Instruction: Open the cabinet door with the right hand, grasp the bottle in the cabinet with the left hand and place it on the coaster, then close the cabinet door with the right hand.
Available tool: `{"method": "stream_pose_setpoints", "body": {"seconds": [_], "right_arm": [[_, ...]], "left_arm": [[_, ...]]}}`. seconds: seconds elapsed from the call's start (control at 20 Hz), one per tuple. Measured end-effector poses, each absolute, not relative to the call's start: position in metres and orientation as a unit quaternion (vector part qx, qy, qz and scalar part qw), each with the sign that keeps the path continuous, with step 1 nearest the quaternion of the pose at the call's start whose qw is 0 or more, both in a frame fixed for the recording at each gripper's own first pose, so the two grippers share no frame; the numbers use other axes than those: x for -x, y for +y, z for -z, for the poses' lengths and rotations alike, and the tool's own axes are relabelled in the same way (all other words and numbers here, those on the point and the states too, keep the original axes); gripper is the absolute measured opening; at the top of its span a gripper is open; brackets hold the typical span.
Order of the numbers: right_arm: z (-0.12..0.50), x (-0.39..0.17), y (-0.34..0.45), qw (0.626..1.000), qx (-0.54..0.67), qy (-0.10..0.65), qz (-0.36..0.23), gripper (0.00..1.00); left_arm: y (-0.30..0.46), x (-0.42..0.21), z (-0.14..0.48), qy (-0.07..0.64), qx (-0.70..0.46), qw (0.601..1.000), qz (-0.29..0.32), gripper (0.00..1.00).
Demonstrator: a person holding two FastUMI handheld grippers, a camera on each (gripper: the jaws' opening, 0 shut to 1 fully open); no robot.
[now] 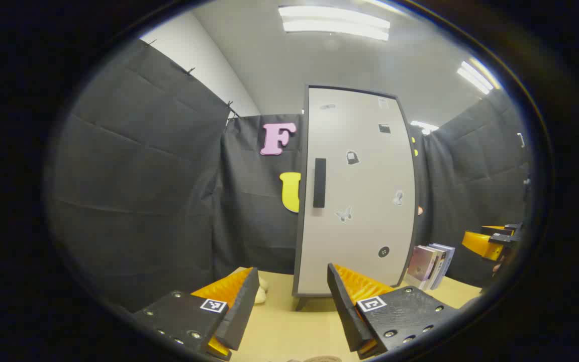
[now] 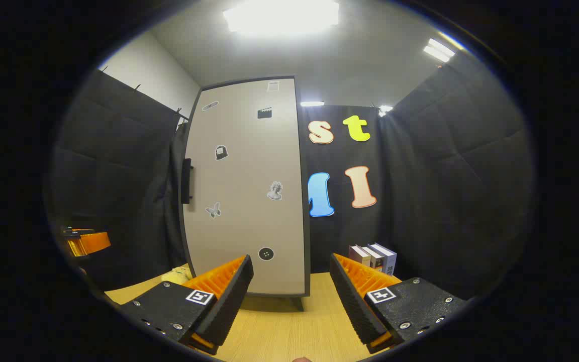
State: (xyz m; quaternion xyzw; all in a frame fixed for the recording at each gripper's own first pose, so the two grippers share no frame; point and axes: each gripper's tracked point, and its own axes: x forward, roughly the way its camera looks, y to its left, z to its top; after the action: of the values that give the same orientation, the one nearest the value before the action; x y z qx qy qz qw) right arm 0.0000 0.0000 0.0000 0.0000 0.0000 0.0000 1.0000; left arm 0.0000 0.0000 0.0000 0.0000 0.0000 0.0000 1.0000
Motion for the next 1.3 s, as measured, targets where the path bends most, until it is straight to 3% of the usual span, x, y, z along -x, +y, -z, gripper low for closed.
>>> {"method": "stream_pose_setpoints", "body": {"seconds": [0.85, 0.9, 1.3], "right_arm": [[-0.003, -0.004, -0.013, 1.000, -0.010, -0.003, 0.019, 0.94], [-0.003, -0.006, -0.011, 1.000, -0.007, -0.002, 0.017, 0.94], [-0.020, -0.031, 0.020, 1.000, -0.025, 0.000, -0.008, 0.94]], "left_arm": [[-0.020, -0.008, -0.011, -0.019, -0.010, 0.999, 0.025, 0.75], [-0.019, -0.007, -0.011, -0.019, -0.009, 1.000, 0.024, 0.78], [0.013, 0.016, -0.022, -0.028, -0.024, 0.999, -0.008, 0.75]]}}
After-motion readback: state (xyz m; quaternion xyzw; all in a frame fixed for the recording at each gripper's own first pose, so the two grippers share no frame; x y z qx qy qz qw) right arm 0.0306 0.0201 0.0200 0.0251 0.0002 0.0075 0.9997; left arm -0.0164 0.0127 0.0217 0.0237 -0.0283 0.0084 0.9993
